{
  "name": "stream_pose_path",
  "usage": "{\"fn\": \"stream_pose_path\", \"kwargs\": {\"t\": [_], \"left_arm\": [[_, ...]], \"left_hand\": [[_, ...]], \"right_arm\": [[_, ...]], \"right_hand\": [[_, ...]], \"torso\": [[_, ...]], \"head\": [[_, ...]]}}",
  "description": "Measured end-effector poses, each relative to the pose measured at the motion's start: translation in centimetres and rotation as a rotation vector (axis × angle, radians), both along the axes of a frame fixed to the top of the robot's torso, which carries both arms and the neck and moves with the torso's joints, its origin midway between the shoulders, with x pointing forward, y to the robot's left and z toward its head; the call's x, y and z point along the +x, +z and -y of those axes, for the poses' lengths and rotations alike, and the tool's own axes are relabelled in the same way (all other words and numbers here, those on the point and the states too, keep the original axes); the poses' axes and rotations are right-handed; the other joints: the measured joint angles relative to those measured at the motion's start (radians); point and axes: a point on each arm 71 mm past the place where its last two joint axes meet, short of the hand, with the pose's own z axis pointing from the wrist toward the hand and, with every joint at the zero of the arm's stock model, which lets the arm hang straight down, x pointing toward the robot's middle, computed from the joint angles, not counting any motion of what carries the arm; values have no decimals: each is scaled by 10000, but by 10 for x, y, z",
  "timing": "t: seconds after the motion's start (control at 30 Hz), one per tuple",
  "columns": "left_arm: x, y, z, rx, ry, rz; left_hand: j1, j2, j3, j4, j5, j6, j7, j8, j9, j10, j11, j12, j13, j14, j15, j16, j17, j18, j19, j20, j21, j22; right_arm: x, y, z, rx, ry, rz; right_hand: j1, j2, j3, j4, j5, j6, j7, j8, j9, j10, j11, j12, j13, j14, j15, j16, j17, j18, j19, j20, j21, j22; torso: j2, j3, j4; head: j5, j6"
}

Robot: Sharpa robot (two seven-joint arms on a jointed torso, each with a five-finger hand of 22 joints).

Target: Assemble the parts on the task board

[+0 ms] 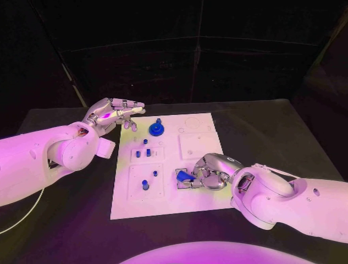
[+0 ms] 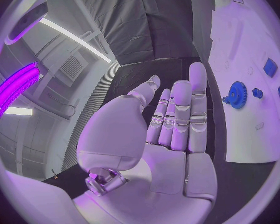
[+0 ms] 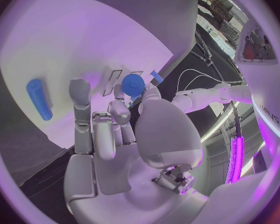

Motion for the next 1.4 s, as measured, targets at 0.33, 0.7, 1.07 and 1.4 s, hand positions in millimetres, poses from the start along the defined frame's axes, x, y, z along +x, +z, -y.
{"fn": "stream_pose_path", "kwargs": {"t": [0.33,0.7,1.07,1.4], "left_arm": [[0,0,-1,4,7,-9],[0,0,-1,9,18,-14],[-1,0,-3,20,45,-18],[0,0,-4,26,60,-19]], "left_hand": [[0,0,0,0,0,0,0,0,0,0,0,0,-1,0,0,0,1,0,0,0,0,0],[0,0,0,0,0,0,0,0,0,0,0,0,-2,0,0,0,-7,0,0,0,0,1],[0,0,0,0,0,0,0,0,0,0,1,0,-2,0,0,0,-7,0,0,0,0,2],[0,0,1,0,0,0,0,0,0,0,0,0,-2,0,0,0,-6,0,0,0,0,2]], "right_arm": [[2,-1,-3,-140,-7,129],[2,0,-4,-223,37,287],[-4,5,-10,31,340,417],[-5,7,-9,119,447,527]], "right_hand": [[-1514,-992,211,55,-1724,0,1,0,101,0,0,-52,20,0,0,0,-1,-1,0,0,0,-111],[-1884,-1132,468,42,-1857,0,1,50,133,-1,1,-97,59,0,1,-1,-1,-1,-1,0,-67,-152],[-2026,-988,671,33,-1857,0,1,94,170,35,37,-47,243,0,1,-1,-2,0,-1,0,-67,-18],[-1493,-564,887,-50,-1405,0,1,89,207,71,1,-45,276,0,1,-1,-3,0,-1,0,-67,-9]], "torso": [[-3,-4,13],[-3,-1,12],[-2,6,1],[-8,1,0]], "head": [[9,12],[17,6],[6,-17],[-23,-30]]}}
